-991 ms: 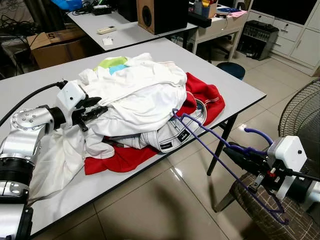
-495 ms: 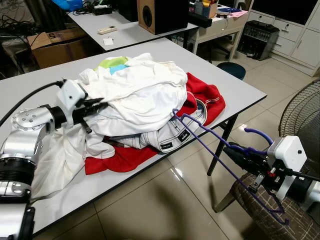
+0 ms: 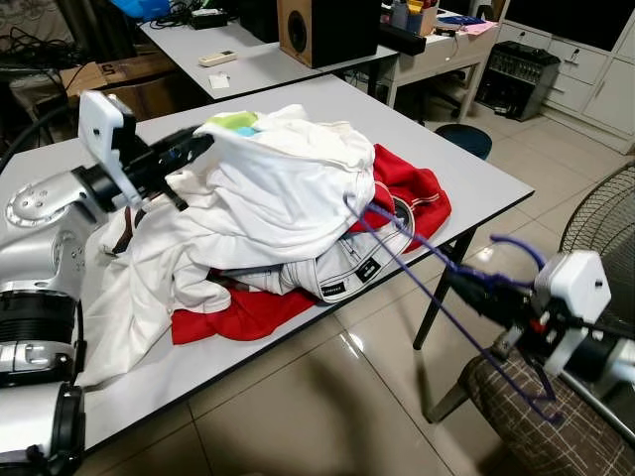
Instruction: Hang hanger
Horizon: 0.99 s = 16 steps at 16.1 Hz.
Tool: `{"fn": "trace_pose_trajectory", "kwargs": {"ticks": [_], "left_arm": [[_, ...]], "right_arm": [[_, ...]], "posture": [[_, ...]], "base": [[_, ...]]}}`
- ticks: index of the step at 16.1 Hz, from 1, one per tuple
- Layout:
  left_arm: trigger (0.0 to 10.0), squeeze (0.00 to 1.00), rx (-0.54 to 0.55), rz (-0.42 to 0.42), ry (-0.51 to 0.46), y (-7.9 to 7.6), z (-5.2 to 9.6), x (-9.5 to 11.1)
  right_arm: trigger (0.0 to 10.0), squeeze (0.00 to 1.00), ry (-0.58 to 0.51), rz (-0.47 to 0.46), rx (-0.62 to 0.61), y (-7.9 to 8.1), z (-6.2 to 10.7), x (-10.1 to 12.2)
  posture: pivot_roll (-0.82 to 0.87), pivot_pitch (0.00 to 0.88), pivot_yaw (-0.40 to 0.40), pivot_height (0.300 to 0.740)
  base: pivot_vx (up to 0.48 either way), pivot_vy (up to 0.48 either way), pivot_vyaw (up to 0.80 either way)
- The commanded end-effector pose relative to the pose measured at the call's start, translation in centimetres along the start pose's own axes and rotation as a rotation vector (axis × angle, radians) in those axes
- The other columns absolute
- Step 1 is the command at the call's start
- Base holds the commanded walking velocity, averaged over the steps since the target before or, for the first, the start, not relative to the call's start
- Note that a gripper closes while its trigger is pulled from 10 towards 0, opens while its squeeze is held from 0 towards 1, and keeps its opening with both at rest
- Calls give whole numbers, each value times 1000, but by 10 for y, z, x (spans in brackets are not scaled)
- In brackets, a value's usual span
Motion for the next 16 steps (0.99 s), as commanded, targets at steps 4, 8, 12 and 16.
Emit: {"fn": "trace_pose_trajectory", "kwargs": {"ticks": [4,8,12,16], "left_arm": [[0,0,81,-4,-13,6,-11,12],[0,0,166,13,-191,9,-38,56],[0,0,140,0,-134,-1,-42,47],[0,0,307,82,7,-20,-29,7]], "right_arm": [[10000,0,-58,-22,0,1,-6,6],[10000,0,-74,-27,4,3,-10,8],[10000,0,-109,-36,-16,3,-11,14],[10000,0,-302,-142,-233,-13,-17,35]], "posture": [[-1,0,26,740],[-1,0,28,740],[-14,0,44,740],[-12,0,42,740]], "base": [[0,0,0],[0,0,0],[0,0,0],[0,0,0]]}}
Point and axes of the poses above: a point about 5 cm out from each wrist's last joint towards the gripper, its own z axis pointing back from the gripper into the wrist, its own x axis along the axis of the wrist's last joint, y = z × x, the point moved 5 cm from there along -z, pointing out of the wrist towards the gripper, and after that the axes turned 5 degrees about -z, right-handed, at the moved point
